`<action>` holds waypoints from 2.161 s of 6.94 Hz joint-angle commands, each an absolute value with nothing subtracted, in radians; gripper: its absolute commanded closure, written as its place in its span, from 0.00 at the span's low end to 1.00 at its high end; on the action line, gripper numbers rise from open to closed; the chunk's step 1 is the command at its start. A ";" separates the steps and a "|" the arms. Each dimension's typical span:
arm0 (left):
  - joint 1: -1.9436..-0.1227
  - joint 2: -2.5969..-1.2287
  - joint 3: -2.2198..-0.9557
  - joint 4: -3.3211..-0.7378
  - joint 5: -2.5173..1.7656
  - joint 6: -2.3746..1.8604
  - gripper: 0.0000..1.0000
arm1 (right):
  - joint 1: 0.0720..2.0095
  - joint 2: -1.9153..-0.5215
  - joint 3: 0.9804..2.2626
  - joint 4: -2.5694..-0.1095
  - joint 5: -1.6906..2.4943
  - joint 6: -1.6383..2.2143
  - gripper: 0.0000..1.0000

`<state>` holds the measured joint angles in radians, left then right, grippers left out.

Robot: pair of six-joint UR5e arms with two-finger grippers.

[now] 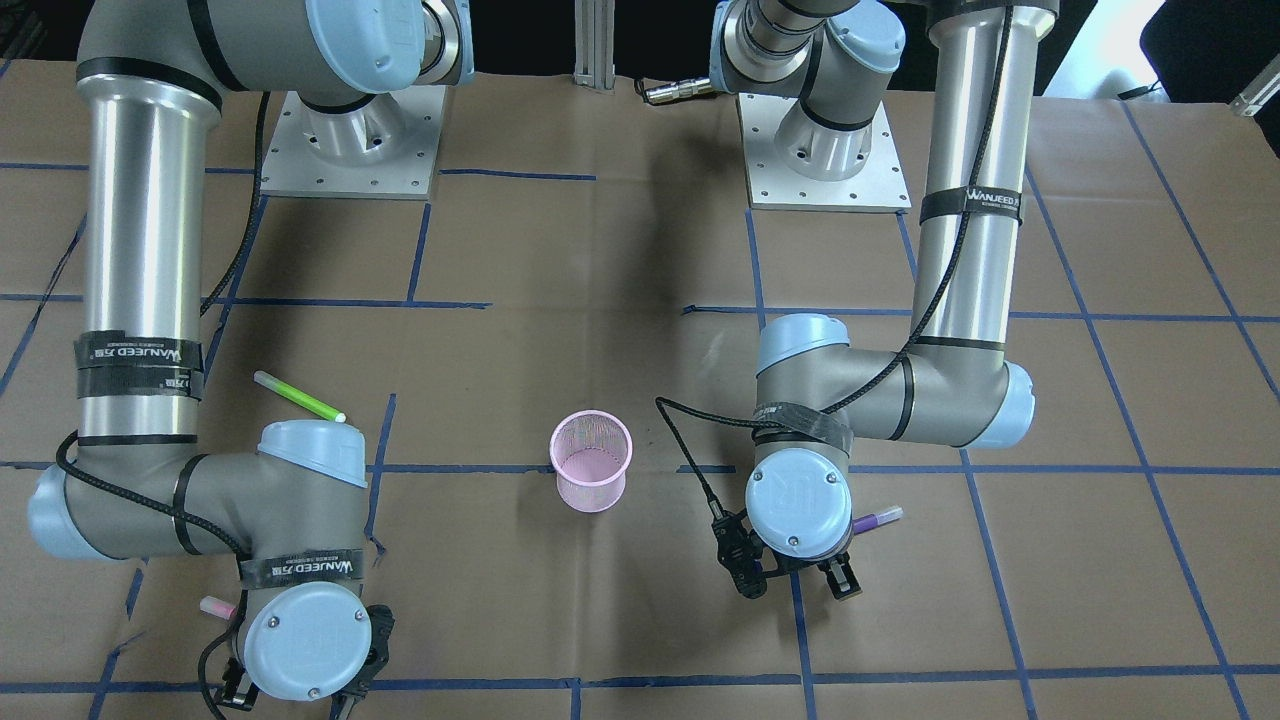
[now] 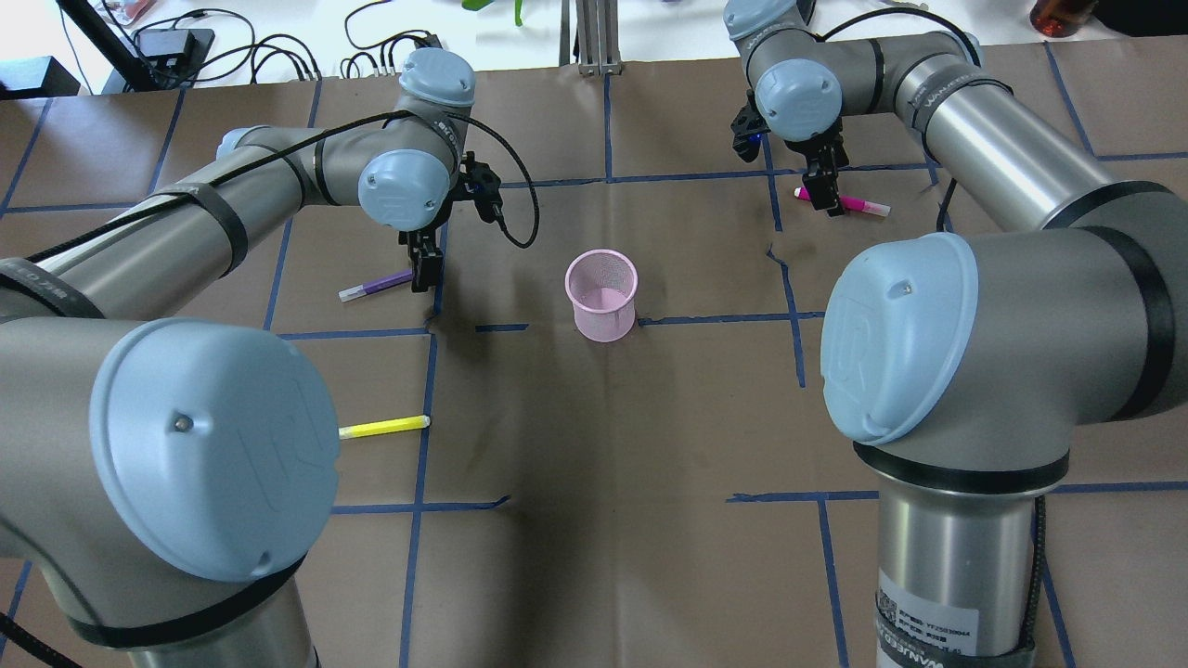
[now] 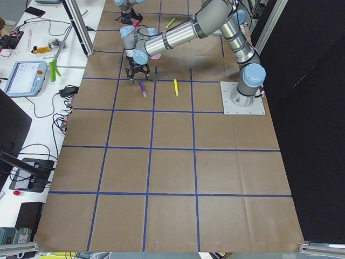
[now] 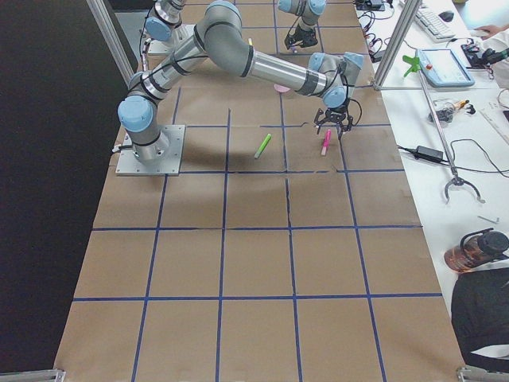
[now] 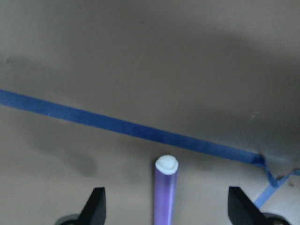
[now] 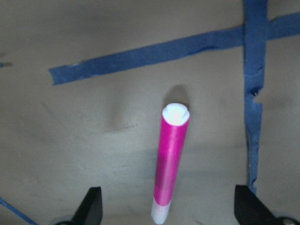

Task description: Insert purple and pink pens into pink cup

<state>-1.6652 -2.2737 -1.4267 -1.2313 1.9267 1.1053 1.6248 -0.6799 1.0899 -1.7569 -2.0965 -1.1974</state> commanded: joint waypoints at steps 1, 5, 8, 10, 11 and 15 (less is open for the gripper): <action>-1.664 -2.286 -1.425 -1.230 1.927 1.108 0.12 | 1.629 -0.702 1.172 -1.865 -2.109 -1.187 0.00; -1.664 -2.287 -1.420 -1.230 1.930 1.127 0.93 | 1.631 -0.692 1.175 -1.891 -2.109 -1.184 0.00; -1.666 -2.269 -1.425 -1.219 1.927 1.129 1.00 | 1.629 -0.693 1.170 -1.891 -2.106 -1.186 0.00; -1.669 -2.237 -1.437 -1.230 1.925 1.137 1.00 | 1.629 -0.699 1.167 -1.891 -2.100 -1.187 0.05; -1.675 -2.237 -1.428 -1.232 1.925 1.137 1.00 | 1.629 -0.698 1.167 -1.891 -2.100 -1.186 0.05; -1.686 -2.131 -1.428 -1.238 1.725 1.157 1.00 | 1.629 -0.696 1.169 -1.891 -2.095 -1.187 0.32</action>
<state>-1.6835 -2.1757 -1.4259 -1.2356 1.8227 1.1539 1.6291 -0.6960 1.1678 -1.8914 -2.0949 -1.1879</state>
